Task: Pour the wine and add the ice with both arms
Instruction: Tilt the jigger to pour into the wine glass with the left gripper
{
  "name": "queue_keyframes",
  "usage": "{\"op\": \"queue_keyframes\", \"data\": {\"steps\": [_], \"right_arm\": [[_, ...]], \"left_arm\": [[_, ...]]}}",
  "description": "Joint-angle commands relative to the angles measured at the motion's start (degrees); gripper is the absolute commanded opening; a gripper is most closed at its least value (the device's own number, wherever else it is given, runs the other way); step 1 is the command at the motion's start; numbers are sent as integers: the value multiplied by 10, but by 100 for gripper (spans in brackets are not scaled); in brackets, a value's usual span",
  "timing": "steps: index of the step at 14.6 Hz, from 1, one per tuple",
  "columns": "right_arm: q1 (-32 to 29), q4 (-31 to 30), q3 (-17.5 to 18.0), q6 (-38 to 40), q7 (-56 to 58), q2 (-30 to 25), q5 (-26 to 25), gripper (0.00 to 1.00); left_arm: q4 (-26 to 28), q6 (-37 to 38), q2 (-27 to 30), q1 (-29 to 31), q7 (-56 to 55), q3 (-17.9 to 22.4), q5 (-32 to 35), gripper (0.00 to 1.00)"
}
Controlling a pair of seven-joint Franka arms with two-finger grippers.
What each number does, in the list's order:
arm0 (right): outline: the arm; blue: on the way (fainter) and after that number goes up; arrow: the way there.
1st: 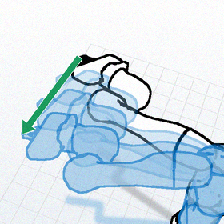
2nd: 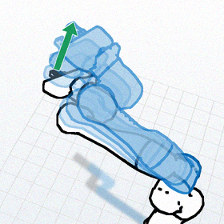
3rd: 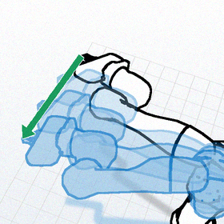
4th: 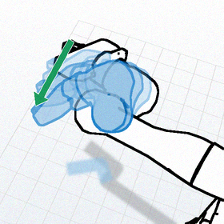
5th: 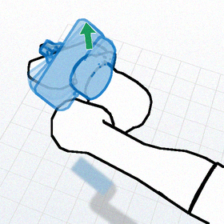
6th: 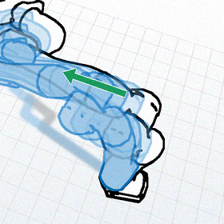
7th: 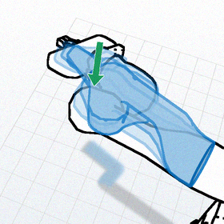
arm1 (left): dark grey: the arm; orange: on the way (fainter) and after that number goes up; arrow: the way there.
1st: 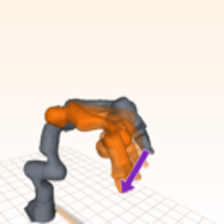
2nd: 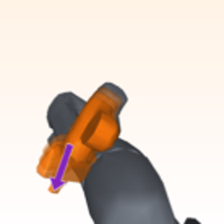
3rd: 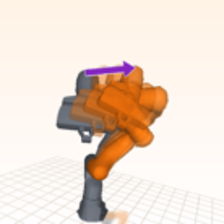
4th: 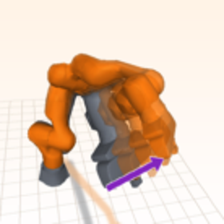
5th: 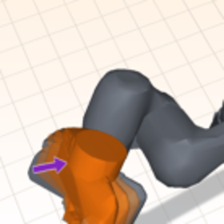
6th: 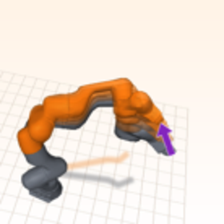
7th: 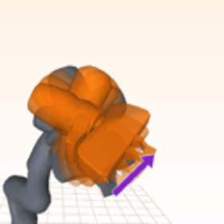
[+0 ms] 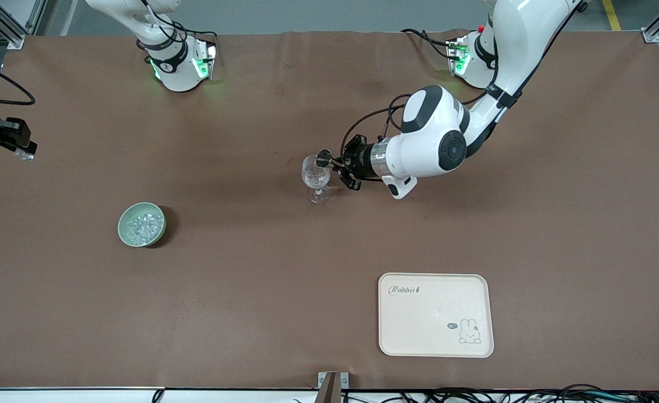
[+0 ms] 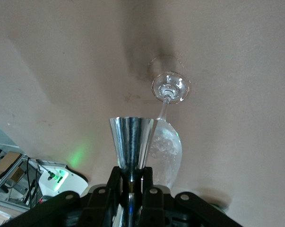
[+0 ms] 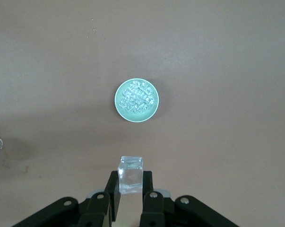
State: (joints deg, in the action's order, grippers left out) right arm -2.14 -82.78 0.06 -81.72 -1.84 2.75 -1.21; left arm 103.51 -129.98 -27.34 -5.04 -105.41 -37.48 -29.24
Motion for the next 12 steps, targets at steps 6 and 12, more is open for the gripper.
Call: {"op": "queue_keyframes", "data": {"steps": [6,12], "right_arm": [[-1,-2,2,5,5,-7,1,1],[-1,-2,1,6,11,-7,1,1]], "left_arm": [[-27,15,-20,-9,39,0,20,1],[-67,61,-50,12,175,-1,-51,0]]}}
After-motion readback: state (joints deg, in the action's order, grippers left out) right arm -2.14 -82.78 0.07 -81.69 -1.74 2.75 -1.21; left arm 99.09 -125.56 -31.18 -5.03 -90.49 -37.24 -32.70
